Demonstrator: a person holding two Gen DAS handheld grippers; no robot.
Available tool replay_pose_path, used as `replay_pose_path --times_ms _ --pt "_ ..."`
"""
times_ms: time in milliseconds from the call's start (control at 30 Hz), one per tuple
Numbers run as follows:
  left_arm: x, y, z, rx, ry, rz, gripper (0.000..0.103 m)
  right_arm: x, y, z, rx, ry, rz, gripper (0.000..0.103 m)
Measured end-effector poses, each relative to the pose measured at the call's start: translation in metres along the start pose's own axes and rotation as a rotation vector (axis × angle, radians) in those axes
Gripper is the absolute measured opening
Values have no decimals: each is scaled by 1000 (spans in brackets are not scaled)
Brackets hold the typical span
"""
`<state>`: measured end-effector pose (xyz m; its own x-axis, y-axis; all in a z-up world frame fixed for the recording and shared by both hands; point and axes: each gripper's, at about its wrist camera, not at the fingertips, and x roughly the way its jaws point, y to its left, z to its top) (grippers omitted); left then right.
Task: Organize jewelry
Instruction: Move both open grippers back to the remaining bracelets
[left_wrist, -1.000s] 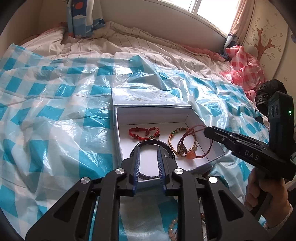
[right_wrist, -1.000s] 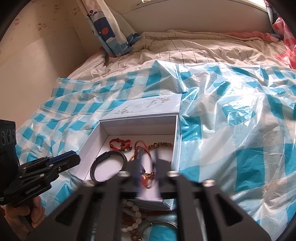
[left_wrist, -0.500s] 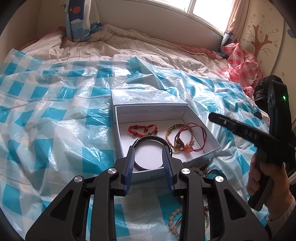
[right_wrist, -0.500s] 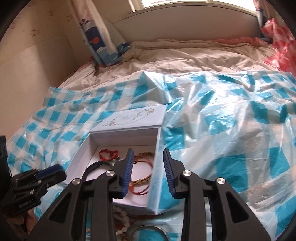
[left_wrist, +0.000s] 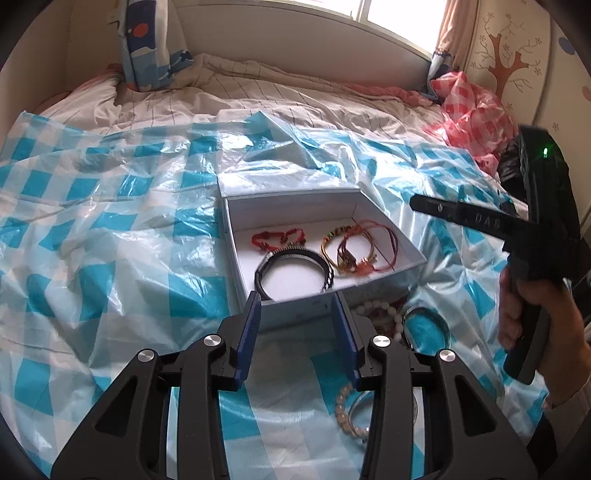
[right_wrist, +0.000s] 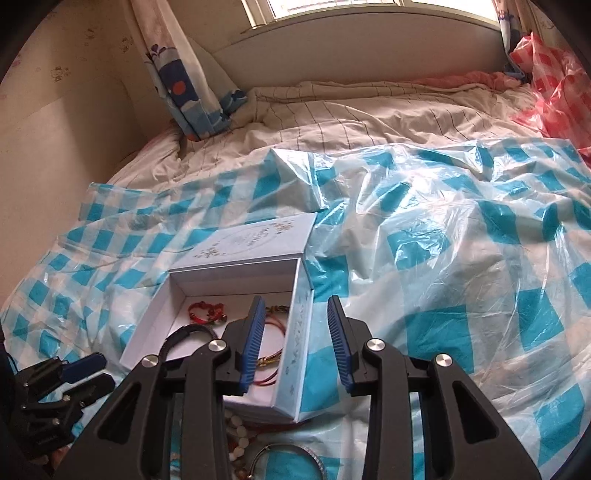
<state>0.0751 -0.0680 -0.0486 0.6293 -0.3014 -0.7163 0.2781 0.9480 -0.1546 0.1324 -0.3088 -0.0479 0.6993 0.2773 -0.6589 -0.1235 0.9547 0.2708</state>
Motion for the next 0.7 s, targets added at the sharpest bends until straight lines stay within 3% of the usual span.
replay_pose_path --times_ms 500,700 --pt "9 -27 -15 23 35 -24 37 -31 -4 -72 39 126 23 35" --pt "37 -34 -22 24 87 5 37 -26 -2 -73 11 136 16 35"
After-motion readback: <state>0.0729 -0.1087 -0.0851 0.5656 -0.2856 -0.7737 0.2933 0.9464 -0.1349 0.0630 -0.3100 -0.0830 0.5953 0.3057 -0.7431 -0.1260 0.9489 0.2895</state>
